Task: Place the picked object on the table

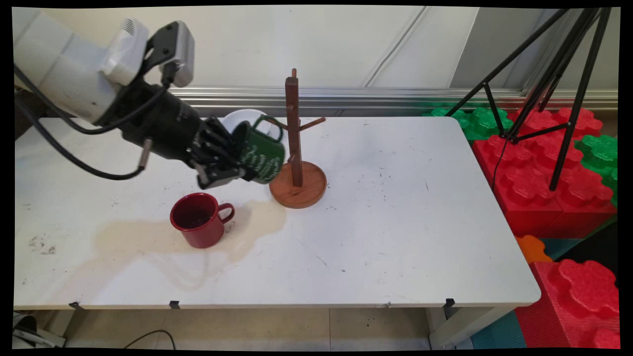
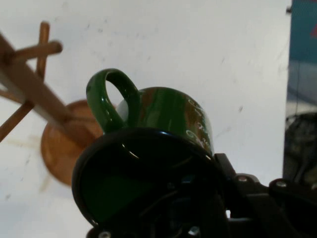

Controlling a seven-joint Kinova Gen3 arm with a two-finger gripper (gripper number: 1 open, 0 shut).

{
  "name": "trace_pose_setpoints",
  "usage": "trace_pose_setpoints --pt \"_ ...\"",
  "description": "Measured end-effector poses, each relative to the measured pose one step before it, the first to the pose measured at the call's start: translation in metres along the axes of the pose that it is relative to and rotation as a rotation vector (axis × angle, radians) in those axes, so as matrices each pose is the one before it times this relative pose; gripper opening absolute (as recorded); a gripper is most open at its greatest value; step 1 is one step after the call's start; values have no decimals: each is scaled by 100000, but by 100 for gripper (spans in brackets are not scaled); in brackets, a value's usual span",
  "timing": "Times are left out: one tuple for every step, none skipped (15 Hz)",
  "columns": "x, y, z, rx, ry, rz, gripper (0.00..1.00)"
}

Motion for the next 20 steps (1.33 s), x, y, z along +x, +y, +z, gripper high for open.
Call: trace_pose_setpoints --pt "-131 -295 -616 1163 -3411 2216 0" --pt "-107 -245 -388 897 -1987 1289 0" --pt "-90 -253 -292 802 -1532 1007 0" --pt "-145 -414 -397 1205 -2231 1478 0" --pt "-107 -329 -223 786 -1498 945 0" --pt "-170 -506 -293 1178 -2225 1425 0" --pt "-122 -362 -129 769 -1447 901 0" --pt "-175 -553 -162 1178 -2169 1412 0" --pt "-106 -373 -30 729 -1344 873 0" --pt "-163 -553 -15 1106 -1958 1254 0" --pt "-170 -659 123 1192 -2263 1245 0" --pt "-213 -632 209 1118 -2260 879 0" --pt "-176 -507 221 868 -1938 623 0" --pt "-234 -584 313 899 -2298 523 0" --pt "-262 -564 378 704 -2196 350 0" --pt "-187 -468 371 497 -1742 266 0" --pt "-92 -325 300 279 -1092 151 0" --pt "-149 -447 472 299 -1592 117 0" --pt "-110 -258 354 68 -1022 -7 0" --pt "-109 -377 558 72 -1407 33 0"
